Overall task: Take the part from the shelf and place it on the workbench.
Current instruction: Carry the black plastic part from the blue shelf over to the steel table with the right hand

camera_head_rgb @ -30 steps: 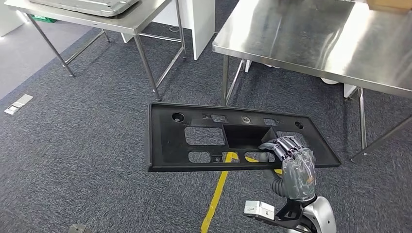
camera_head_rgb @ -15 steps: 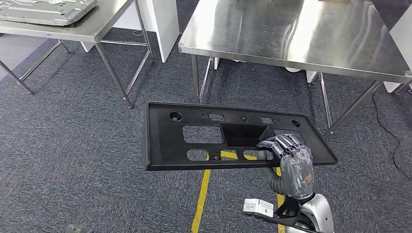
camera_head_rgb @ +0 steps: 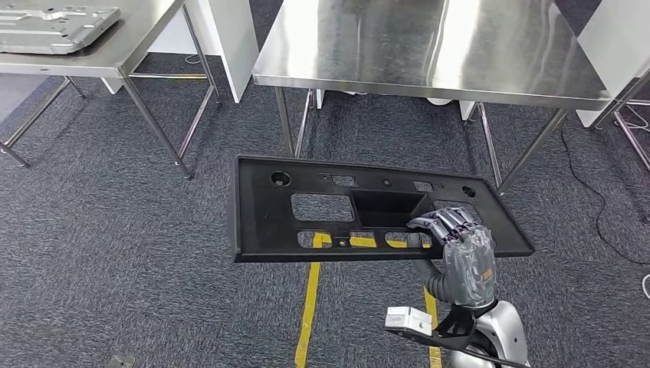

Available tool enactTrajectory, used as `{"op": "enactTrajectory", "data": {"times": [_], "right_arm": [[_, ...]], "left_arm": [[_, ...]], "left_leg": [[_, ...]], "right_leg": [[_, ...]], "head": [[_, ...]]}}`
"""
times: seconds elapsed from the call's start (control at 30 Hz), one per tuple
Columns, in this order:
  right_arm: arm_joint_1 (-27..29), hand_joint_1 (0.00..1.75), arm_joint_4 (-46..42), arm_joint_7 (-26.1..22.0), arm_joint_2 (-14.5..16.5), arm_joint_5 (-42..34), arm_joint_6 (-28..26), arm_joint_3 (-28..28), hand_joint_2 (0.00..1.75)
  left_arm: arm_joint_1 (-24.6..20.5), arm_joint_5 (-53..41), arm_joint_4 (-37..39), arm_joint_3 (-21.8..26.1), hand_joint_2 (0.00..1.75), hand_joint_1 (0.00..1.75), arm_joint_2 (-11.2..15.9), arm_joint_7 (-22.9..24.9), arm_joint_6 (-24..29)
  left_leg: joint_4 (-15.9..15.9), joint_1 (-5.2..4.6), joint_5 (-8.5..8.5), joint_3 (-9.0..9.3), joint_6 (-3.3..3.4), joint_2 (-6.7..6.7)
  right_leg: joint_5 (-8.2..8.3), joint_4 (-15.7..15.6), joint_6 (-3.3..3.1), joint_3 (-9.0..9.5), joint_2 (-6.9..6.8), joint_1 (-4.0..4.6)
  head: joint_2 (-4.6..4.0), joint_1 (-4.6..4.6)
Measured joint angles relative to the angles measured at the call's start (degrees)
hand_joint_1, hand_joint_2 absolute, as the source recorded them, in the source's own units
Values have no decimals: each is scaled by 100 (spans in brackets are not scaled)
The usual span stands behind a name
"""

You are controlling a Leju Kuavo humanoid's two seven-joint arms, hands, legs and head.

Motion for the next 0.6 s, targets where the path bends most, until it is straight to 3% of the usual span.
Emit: {"op": "enactTrajectory", "data": {"times": [0.3, 0.43, 0.5, 0.57, 0.6], "right_arm": [[-11, 175, 13, 91, 5, 133, 42, 4, 175], [-16, 175, 11, 92, 33, 156, 111, 7, 175], [-44, 175, 11, 90, 39, 152, 162, 15, 175], [-65, 175, 11, 87, 42, 144, 193, 30, 175], [-66, 175, 14, 86, 42, 138, 203, 38, 175]], "left_arm": [[-22, -70, -9, -4, 175, 0, 4, -68, -80], [-28, -14, -10, -9, 175, 0, -1, -88, -37], [-18, 50, -17, -21, 175, 0, -11, -66, -17], [-2, 110, -22, -48, 175, 0, -15, -32, 15], [8, 134, -22, -68, 175, 0, -16, -13, 34]], "left_leg": [[5, 10, -14, -13, 38, -6], [-103, -2, -13, -7, 65, -3], [-172, 26, 5, 64, 57, -3], [-183, 38, 20, 84, 41, 4], [-181, 38, 22, 83, 30, 6]], "right_leg": [[7, -5, -22, -2, 1, 1], [90, 89, 70, 11, 3, 23], [-65, 369, 59, -131, 3, 23], [-388, 996, 30, -445, 5, 18], [-518, 1317, 46, -606, 5, 14]], "head": [[0, -1], [-1, 1], [-2, 9], [-2, 15], [-2, 19]]}}
